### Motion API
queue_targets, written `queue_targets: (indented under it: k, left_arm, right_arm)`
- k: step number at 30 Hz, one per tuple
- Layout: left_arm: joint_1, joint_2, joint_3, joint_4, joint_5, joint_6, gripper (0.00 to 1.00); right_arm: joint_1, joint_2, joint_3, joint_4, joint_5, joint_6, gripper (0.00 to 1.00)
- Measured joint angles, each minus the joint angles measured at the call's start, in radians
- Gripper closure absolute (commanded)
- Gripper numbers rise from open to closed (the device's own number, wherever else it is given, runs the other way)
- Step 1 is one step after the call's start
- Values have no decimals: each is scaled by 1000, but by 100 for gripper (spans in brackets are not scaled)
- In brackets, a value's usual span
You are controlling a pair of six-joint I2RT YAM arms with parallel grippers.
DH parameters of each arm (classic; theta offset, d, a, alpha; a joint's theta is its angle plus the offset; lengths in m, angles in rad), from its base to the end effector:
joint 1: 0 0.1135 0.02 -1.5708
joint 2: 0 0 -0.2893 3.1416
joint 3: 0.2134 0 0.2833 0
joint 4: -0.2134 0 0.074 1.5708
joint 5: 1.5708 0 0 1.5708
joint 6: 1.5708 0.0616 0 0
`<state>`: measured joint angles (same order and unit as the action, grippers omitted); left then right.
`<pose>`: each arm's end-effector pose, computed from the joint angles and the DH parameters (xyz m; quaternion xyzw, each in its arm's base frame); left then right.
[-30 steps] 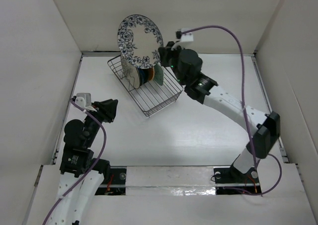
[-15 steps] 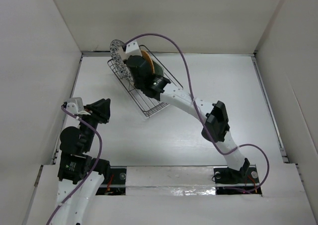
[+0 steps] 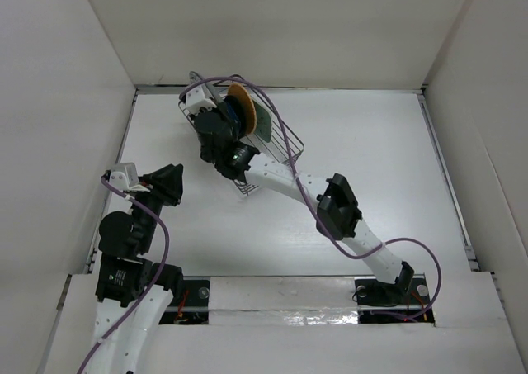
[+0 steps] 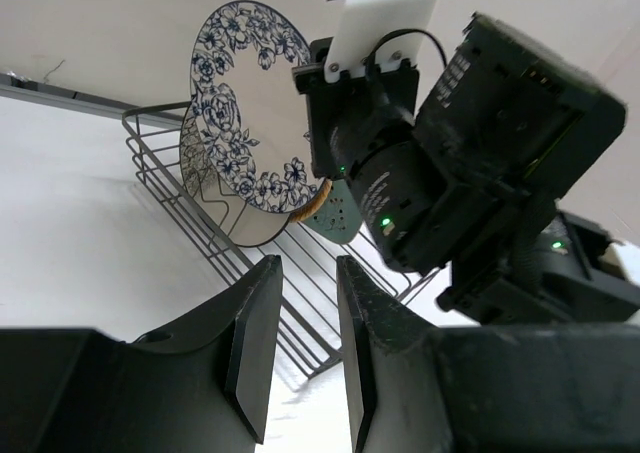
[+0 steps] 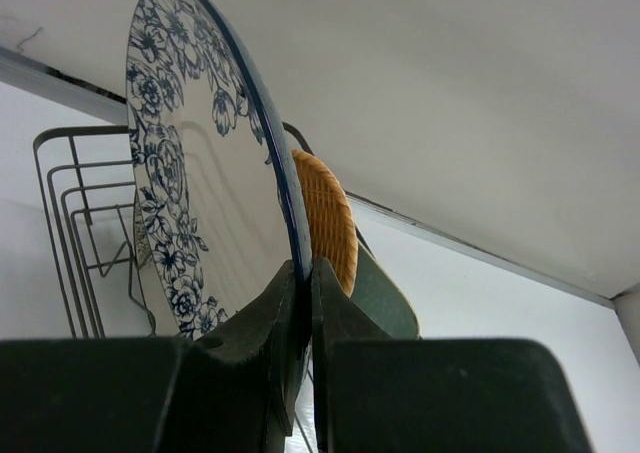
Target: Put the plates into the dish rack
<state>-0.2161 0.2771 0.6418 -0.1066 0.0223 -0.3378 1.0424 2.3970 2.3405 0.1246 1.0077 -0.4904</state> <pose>0.1072 -0.0249 0.3821 -0.0283 0.6096 -0.2231 0.7601 0.3572 0.5085 0.3611 -0.1604 0.6754 -0.1427 0.7055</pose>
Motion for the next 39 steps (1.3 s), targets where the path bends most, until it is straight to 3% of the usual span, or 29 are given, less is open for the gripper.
queue_targets:
  k: [8, 18, 21, 26, 31, 36, 38, 39]
  left_arm:
    - [0, 0, 0, 0, 3, 0, 75]
    - [0, 2, 0, 0, 8, 0, 73]
    - [0, 5, 0, 0, 13, 0, 73]
    - [0, 14, 0, -1, 15, 0, 72]
    - [0, 24, 0, -1, 15, 0, 66]
    - [0, 53, 0, 2, 35, 0, 56]
    - [0, 68, 0, 4, 49, 1, 54]
    - [0, 76, 0, 5, 56, 1, 52]
  right_arm:
    - [8, 66, 0, 77, 37, -35, 100]
    - [6, 68, -86, -21, -2, 204, 99]
    - [3, 63, -122, -6, -13, 286, 85]
    - [2, -3, -199, -2, -55, 386, 48]
    - [19, -188, -378, 15, -132, 452, 18]
    - [26, -534, -689, 94, -253, 530, 17]
    - [27, -711, -866, 157, -288, 555, 35]
    - [26, -802, -957, 182, -296, 571, 54]
